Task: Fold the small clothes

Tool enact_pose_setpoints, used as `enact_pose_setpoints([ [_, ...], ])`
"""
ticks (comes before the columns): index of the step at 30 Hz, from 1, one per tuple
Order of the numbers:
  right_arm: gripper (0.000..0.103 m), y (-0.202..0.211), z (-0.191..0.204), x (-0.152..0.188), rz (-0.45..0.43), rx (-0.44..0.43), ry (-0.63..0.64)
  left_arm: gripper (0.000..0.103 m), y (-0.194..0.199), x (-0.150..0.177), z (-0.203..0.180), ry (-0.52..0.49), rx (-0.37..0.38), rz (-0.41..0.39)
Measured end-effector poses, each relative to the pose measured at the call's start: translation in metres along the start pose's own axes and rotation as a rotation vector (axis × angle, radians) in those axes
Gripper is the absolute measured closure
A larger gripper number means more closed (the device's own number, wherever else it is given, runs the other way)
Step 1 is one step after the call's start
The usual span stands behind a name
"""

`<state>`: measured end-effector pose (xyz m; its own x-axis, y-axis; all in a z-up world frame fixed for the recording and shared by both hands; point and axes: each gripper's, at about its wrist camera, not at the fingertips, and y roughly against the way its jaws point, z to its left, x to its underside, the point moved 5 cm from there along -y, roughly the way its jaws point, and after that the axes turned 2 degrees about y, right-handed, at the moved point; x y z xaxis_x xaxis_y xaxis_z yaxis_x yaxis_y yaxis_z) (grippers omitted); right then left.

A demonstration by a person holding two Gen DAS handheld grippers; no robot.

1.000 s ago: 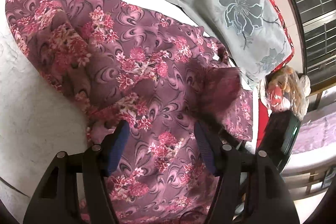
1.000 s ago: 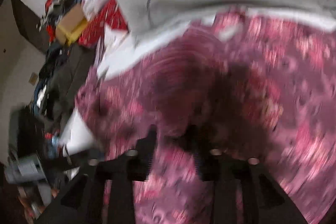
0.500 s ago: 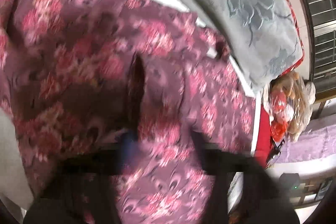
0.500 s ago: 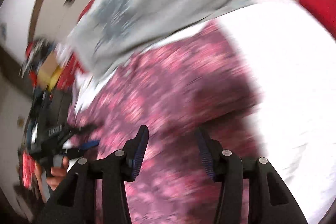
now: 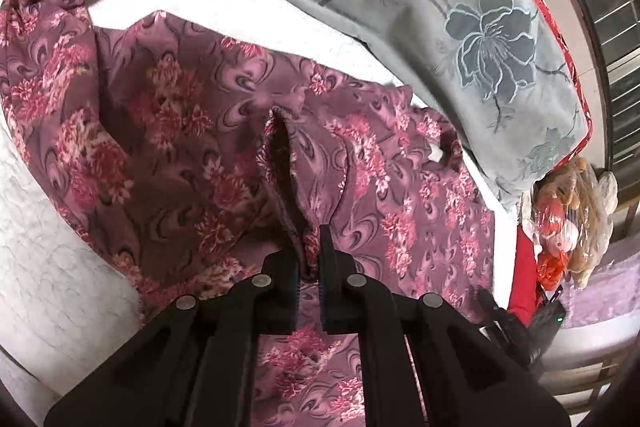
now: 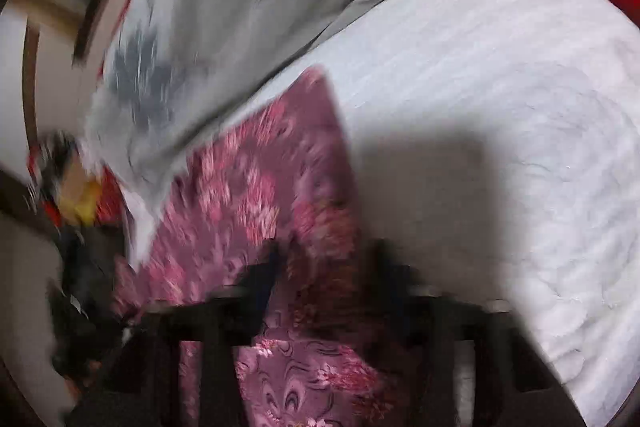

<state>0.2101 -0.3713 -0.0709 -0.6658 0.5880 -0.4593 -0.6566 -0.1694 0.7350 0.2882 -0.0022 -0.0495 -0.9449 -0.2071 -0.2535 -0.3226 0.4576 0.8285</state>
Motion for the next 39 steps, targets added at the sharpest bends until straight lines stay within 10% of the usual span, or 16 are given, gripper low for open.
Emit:
enact_pose_setpoints([
  [3,0.097,0.023,-0.002,-0.007,-0.151,-0.008,-0.021,0.092,-0.01,0.007,0.004,-0.041,-0.06,0.01],
  [6,0.097,-0.006,-0.026,0.005,-0.003,0.097,-0.031,0.087,-0.022,0.014,0.014,-0.055,-0.09,0.05],
  [9,0.088,0.014,-0.015,0.005,-0.064,0.148,0.019,0.086,0.001,0.017,0.018,-0.023,-0.032,0.019],
  [13,0.087,0.031,0.034,0.004,-0.13,0.064,0.116,0.069,0.019,0.015,0.006,-0.05,0.002,-0.044],
  [18,0.087,0.009,0.107,0.016,-0.065,-0.019,0.23,0.065,-0.022,0.015,0.012,-0.077,-0.127,0.031],
  [22,0.083,-0.024,0.163,0.038,-0.003,-0.089,0.298,0.065,0.006,0.008,0.023,-0.024,-0.009,0.005],
  [30,0.079,-0.102,0.25,0.08,0.084,-0.219,0.335,0.051,0.099,-0.086,0.132,0.101,-0.119,-0.193],
  [39,0.069,-0.119,0.256,0.11,-0.037,-0.191,0.459,0.047,0.088,-0.169,0.221,0.335,-0.074,-0.132],
])
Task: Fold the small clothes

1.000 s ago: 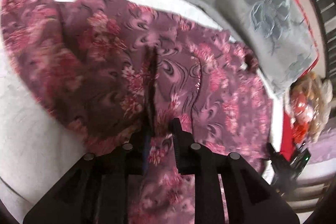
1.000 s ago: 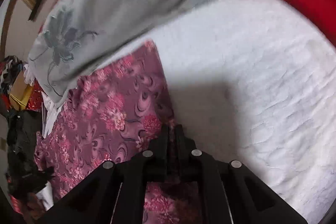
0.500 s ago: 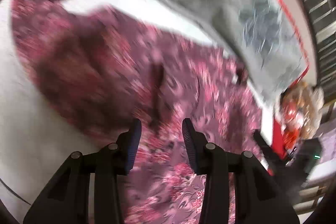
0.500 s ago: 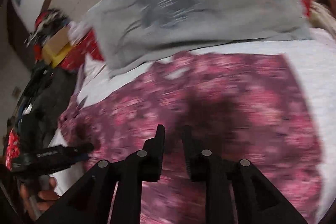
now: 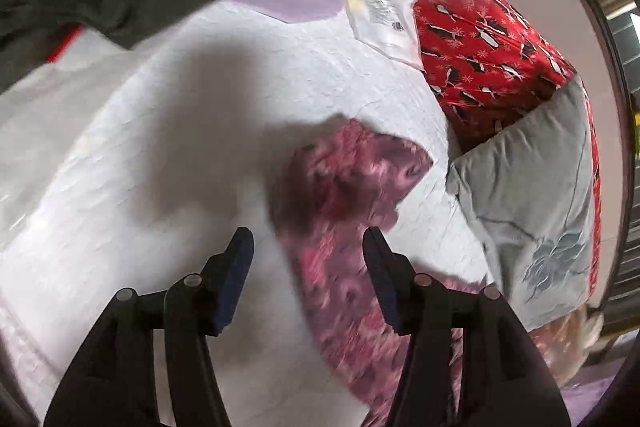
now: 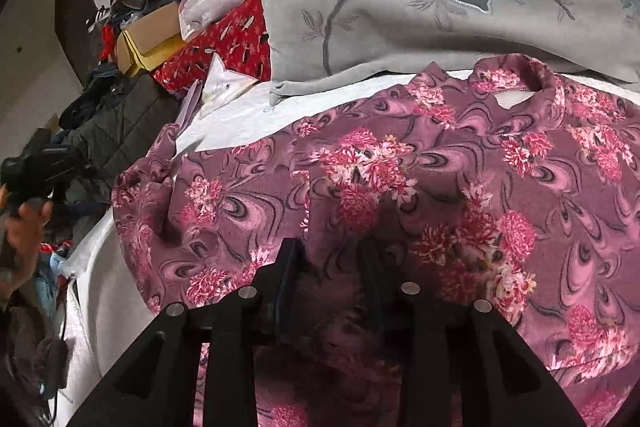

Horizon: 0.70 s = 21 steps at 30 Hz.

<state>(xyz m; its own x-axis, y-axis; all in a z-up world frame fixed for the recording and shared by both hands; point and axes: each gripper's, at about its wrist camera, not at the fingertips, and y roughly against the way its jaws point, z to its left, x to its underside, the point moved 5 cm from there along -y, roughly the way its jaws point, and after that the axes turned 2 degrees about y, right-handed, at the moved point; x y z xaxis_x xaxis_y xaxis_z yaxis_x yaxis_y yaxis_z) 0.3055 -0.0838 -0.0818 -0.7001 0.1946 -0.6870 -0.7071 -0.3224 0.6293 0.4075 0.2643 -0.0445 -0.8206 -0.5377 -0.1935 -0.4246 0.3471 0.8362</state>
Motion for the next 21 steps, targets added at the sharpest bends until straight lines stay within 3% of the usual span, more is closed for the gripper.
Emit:
enact_pose_setpoints([
  [2,0.069,-0.001,-0.001,0.0,-0.002,-0.012,-0.009,0.039,-0.017,-0.003,-0.012,-0.009,0.009,0.023],
  [4,0.069,0.0,-0.001,-0.001,-0.005,-0.013,-0.009,0.04,-0.031,-0.008,-0.022,-0.038,-0.04,0.028],
  [5,0.069,0.002,-0.002,0.001,-0.005,-0.014,-0.009,0.047,-0.035,-0.01,-0.025,-0.053,-0.065,0.02],
  [6,0.069,0.002,-0.002,0.001,-0.005,-0.015,-0.01,0.08,-0.033,-0.011,-0.026,-0.064,-0.085,0.002],
  [7,0.069,0.001,-0.002,0.001,-0.006,-0.018,-0.013,0.092,-0.032,-0.013,-0.028,-0.065,-0.092,-0.012],
  [9,0.069,0.004,-0.004,0.002,-0.008,-0.024,-0.017,0.094,-0.018,-0.02,-0.023,-0.018,-0.047,-0.052],
  [13,0.069,0.006,-0.007,0.004,-0.012,-0.037,-0.028,0.094,0.031,-0.02,0.012,0.039,-0.03,-0.173],
  [17,0.069,0.006,-0.006,0.004,-0.013,-0.037,-0.026,0.09,0.041,0.002,0.065,0.118,0.004,-0.12],
  [19,0.069,0.006,-0.005,0.003,-0.012,-0.035,-0.024,0.082,0.044,0.009,0.092,0.172,0.056,-0.107],
  [21,0.069,0.006,-0.005,0.004,-0.012,-0.032,-0.024,0.066,0.045,0.012,0.107,0.24,0.096,-0.118],
])
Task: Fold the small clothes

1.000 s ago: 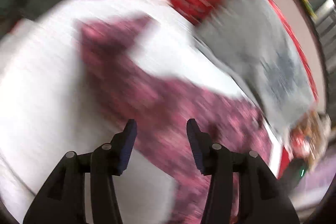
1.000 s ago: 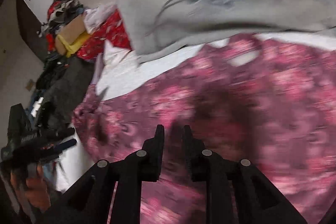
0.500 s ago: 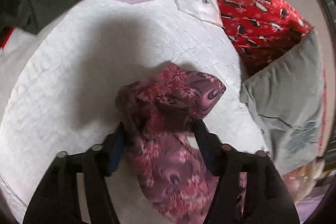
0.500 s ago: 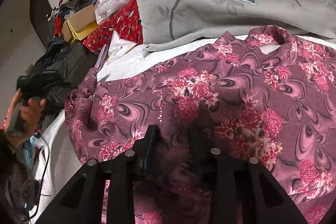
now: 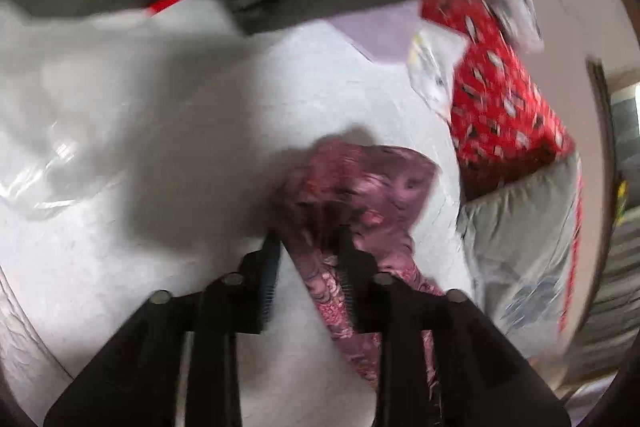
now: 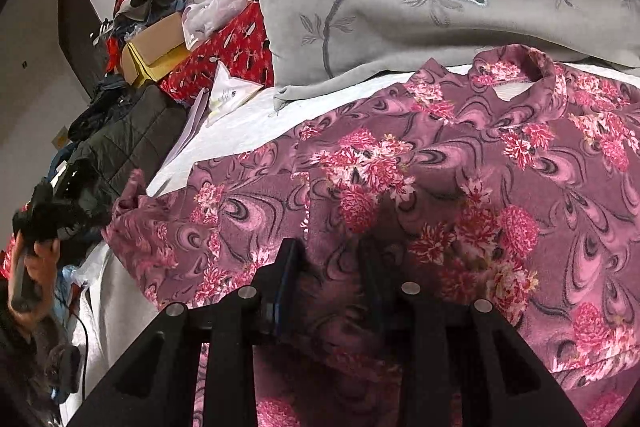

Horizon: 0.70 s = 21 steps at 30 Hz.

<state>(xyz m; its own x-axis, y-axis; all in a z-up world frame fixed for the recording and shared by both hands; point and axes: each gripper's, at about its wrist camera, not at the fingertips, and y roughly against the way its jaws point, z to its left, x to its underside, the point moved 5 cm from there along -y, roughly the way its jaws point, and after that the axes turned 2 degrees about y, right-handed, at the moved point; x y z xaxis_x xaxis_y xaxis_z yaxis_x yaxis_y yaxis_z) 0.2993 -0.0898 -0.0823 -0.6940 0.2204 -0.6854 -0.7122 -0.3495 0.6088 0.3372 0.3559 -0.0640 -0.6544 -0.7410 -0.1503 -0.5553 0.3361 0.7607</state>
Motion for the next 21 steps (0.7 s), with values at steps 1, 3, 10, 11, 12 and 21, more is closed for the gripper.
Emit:
enact_pose_setpoints([
  [1,0.069,0.0,0.0,0.0,0.0,0.001,0.0,0.061,0.001,-0.001,0.005,0.026,0.02,-0.006],
  [3,0.069,0.0,0.0,0.0,0.0,0.0,0.0,0.051,-0.001,-0.004,0.006,0.062,0.061,-0.008],
  [10,0.069,0.0,-0.001,-0.001,-0.003,-0.016,-0.012,0.045,-0.031,-0.004,-0.022,0.036,0.049,0.03],
  [11,0.069,0.0,-0.002,-0.001,-0.003,-0.018,-0.014,0.056,-0.03,-0.005,-0.028,0.015,0.035,0.013],
  [12,0.069,0.0,-0.002,-0.001,-0.004,-0.019,-0.013,0.082,-0.03,-0.006,-0.035,-0.003,0.034,0.002],
  [21,0.069,0.001,0.0,-0.005,0.04,-0.009,-0.016,0.093,0.0,0.027,-0.098,-0.136,0.093,-0.003],
])
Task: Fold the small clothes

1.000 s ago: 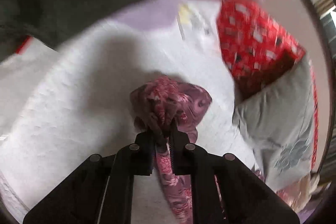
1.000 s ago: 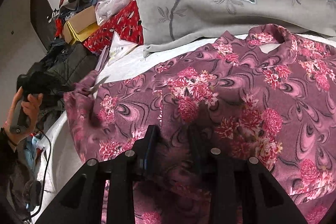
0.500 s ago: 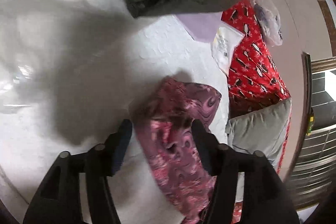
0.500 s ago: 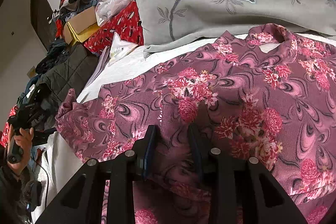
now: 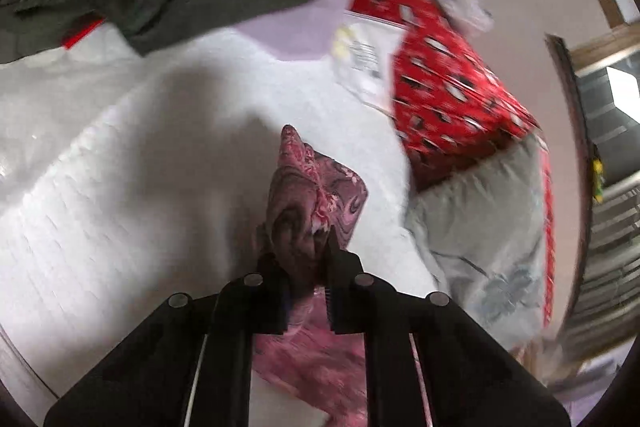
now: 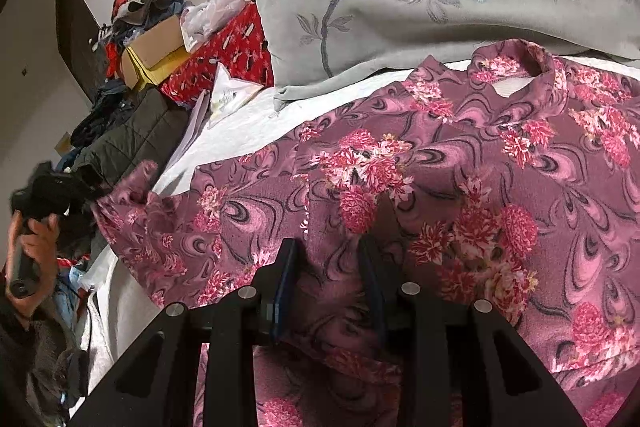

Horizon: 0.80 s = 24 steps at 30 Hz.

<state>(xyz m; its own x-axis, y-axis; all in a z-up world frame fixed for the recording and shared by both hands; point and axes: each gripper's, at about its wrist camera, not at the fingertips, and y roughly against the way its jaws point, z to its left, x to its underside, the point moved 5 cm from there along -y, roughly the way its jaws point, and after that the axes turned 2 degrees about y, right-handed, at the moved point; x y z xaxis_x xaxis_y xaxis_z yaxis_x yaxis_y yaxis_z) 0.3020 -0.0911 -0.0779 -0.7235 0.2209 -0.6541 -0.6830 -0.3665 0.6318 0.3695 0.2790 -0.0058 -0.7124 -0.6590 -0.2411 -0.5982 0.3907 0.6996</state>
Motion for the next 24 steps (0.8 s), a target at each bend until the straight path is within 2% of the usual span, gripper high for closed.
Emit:
enact_pose_setpoints([
  [3,0.068,0.01,-0.001,-0.005,0.052,0.005,0.003,0.093,0.009,0.017,-0.03,-0.044,0.044,0.012],
  [6,0.06,0.032,-0.016,-0.006,0.04,0.054,0.019,0.093,0.011,0.035,-0.058,-0.078,0.076,0.028],
  [8,0.051,0.048,-0.035,-0.006,0.025,0.144,0.045,0.093,0.011,0.049,-0.075,-0.092,0.1,0.045],
  [13,0.051,0.087,-0.101,0.001,-0.004,0.321,0.026,0.093,0.003,0.094,-0.116,-0.145,0.136,0.1],
  [15,0.049,0.096,-0.127,0.009,-0.004,0.359,-0.012,0.093,-0.002,0.113,-0.134,-0.174,0.147,0.124],
  [17,0.049,0.103,-0.145,0.019,-0.02,0.331,-0.038,0.093,-0.008,0.133,-0.152,-0.2,0.156,0.15],
  [20,0.048,0.108,-0.145,0.027,-0.055,0.31,-0.005,0.093,-0.019,0.165,-0.178,-0.246,0.161,0.188],
  [24,0.04,0.106,-0.143,0.026,-0.056,0.294,0.011,0.093,-0.04,0.212,-0.204,-0.296,0.166,0.249],
])
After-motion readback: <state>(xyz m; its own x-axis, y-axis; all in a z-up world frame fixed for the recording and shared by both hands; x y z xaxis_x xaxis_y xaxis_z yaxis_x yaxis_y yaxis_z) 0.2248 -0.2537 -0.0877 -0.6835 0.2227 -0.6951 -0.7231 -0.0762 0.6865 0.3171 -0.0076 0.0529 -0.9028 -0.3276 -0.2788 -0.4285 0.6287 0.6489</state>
